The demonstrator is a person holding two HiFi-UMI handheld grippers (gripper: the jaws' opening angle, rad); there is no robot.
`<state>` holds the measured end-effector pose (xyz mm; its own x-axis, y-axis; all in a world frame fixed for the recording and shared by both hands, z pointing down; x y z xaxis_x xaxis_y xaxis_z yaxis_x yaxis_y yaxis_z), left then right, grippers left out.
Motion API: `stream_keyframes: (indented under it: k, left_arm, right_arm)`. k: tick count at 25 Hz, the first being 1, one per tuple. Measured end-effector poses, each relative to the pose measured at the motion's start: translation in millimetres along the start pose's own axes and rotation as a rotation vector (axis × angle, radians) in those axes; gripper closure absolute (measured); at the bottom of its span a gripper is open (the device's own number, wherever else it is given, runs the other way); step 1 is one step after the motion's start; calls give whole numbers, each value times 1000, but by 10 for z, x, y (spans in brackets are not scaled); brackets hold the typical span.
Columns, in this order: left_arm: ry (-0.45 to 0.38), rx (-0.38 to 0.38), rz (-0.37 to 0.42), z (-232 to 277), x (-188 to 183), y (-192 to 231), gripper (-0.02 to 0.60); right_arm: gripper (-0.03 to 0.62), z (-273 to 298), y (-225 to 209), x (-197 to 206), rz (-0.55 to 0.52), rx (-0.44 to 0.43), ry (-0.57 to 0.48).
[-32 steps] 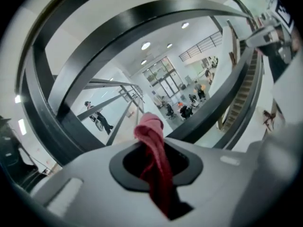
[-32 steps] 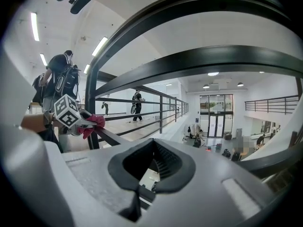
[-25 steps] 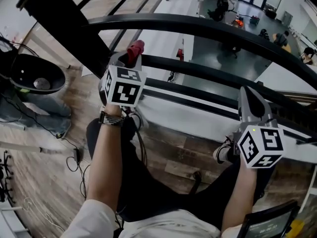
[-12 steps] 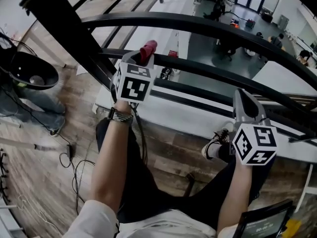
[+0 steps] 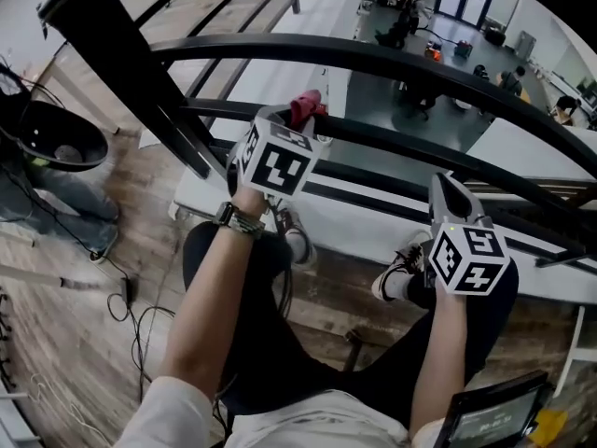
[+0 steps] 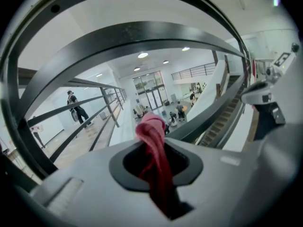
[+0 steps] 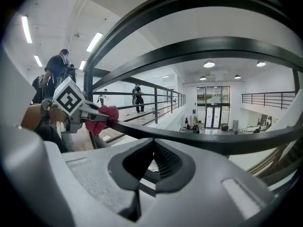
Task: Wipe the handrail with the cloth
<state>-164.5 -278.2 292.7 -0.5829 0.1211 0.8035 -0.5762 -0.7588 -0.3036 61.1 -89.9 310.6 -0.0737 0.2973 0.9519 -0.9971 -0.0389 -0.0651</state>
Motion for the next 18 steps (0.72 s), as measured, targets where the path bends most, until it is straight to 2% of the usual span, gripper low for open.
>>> stream_keyframes:
  k: [8,13,15,18]
  left_arm:
    - [-30,49,13,3,-37,-168,515]
    - [-13,112,-19,-51,-230,-330,515]
    - [3,144,26,-15,-328,-499,515]
    - [24,122,120,34,-357,-689,515]
  right_arm:
    - [592,-71,132,-166,-70,14,-44]
    - [592,-200,-163,-63,-29,37,-31]
    - [592,-225,-262,-87,21,41,-41]
    - [592,-238,-323,-226,46,29,-90]
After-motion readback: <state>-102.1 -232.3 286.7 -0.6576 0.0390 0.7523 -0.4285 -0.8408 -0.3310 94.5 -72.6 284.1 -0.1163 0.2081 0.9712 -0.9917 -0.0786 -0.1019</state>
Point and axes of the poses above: the fingertips, and each gripper's own axes: z forward along the fingers, y to its left, x out of its underside, the point moved 9 cm from there along -z, backward along the fingers, and after that the axes turned 3 degrees about z, right-handed, at the moved point
